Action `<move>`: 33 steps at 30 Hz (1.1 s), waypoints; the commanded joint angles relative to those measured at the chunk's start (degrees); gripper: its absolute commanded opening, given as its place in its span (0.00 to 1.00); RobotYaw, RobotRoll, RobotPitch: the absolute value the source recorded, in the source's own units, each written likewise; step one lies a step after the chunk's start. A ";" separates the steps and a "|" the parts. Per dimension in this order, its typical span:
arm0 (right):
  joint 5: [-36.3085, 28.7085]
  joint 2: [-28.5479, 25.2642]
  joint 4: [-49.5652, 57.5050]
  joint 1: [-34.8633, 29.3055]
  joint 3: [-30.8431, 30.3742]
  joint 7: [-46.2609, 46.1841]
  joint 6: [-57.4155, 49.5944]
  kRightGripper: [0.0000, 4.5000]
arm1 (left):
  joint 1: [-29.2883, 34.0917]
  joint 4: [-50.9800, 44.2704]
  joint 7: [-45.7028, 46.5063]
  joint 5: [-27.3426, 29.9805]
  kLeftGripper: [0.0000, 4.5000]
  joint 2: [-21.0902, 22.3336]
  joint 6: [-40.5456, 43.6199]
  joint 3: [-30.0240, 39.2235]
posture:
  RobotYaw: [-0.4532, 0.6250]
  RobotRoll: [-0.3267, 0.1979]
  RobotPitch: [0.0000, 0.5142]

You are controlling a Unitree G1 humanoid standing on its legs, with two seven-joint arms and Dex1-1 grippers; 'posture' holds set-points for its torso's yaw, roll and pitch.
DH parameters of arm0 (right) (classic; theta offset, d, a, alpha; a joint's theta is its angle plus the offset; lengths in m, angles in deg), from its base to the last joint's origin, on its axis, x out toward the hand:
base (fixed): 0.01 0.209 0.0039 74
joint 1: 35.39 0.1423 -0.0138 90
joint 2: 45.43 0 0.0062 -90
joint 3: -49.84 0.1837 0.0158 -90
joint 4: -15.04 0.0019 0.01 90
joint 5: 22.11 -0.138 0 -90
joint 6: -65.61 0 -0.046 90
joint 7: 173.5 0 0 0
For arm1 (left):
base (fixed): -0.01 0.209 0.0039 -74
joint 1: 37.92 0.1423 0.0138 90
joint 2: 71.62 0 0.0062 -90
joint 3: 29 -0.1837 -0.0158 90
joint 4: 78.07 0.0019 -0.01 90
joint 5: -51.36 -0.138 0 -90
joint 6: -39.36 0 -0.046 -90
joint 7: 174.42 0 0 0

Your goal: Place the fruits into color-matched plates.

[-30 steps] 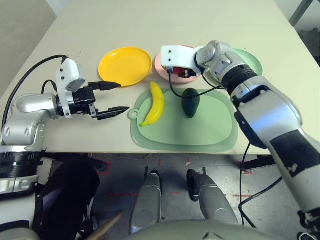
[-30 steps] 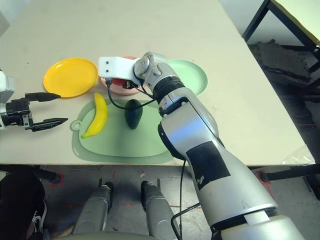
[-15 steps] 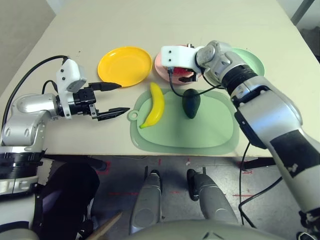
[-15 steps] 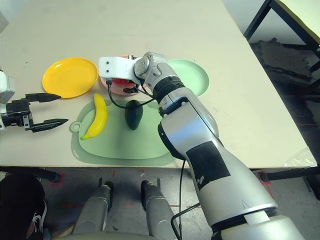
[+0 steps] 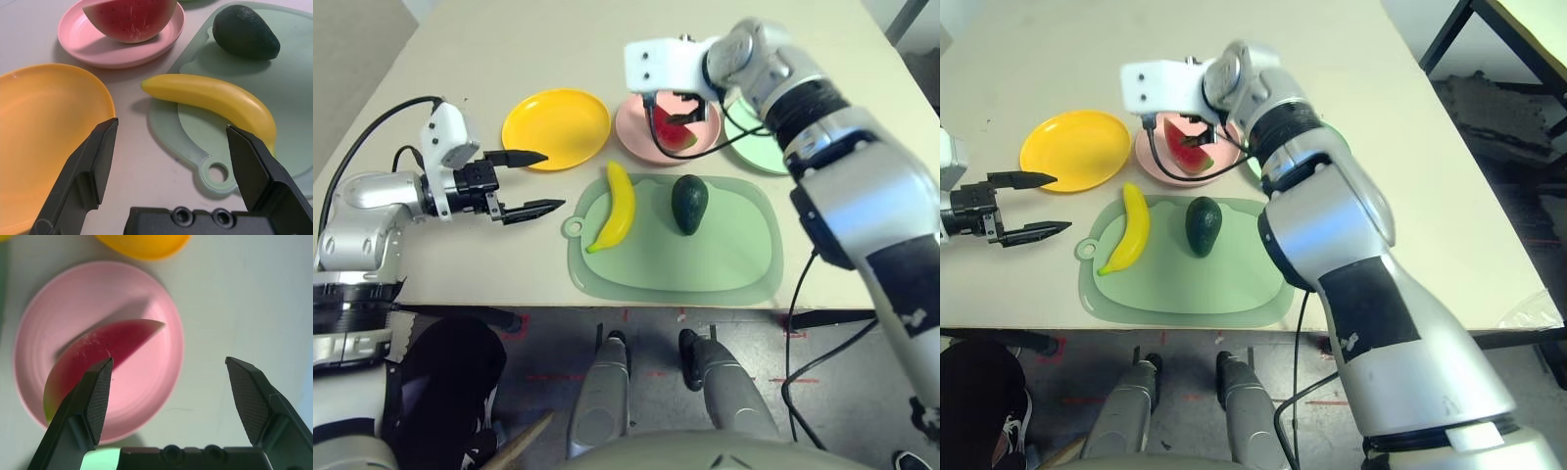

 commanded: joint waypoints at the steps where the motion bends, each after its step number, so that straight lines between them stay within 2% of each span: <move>1: 0.08 -2.43 2.11 0.70 -0.97 8.35 9.61 0.99 | -0.13 1.18 -1.30 -0.60 1.00 -0.33 -0.97 -0.78 | 0.42 0.62 0.54; 5: 0.03 -5.58 4.72 -0.95 -2.48 15.97 21.83 0.99 | -0.42 1.10 -3.17 0.38 1.00 -0.77 -0.50 -0.85 | 0.41 0.62 0.54; 8: -2.96 -8.34 8.45 -3.89 -3.12 24.59 33.44 0.99 | -0.57 -0.02 -5.27 1.99 1.00 -1.40 -0.35 -0.62 | 0.40 0.62 0.54; 14: -10.40 -9.39 14.44 -7.70 -3.08 34.02 41.73 0.99 | -1.58 0.35 -9.41 2.76 1.00 -1.20 -0.75 -1.00 | 0.39 0.62 0.53; 19: -14.16 -9.41 17.41 -9.24 -5.92 34.48 43.79 0.99 | -2.20 0.34 -11.50 2.64 1.00 -1.38 -0.40 -1.54 | 0.39 0.62 0.53; 33: -9.72 -8.71 16.84 -11.26 -9.97 30.01 49.80 0.99 | -1.94 -1.63 -14.74 2.71 1.00 -0.39 1.86 -2.65 | 0.40 0.62 0.55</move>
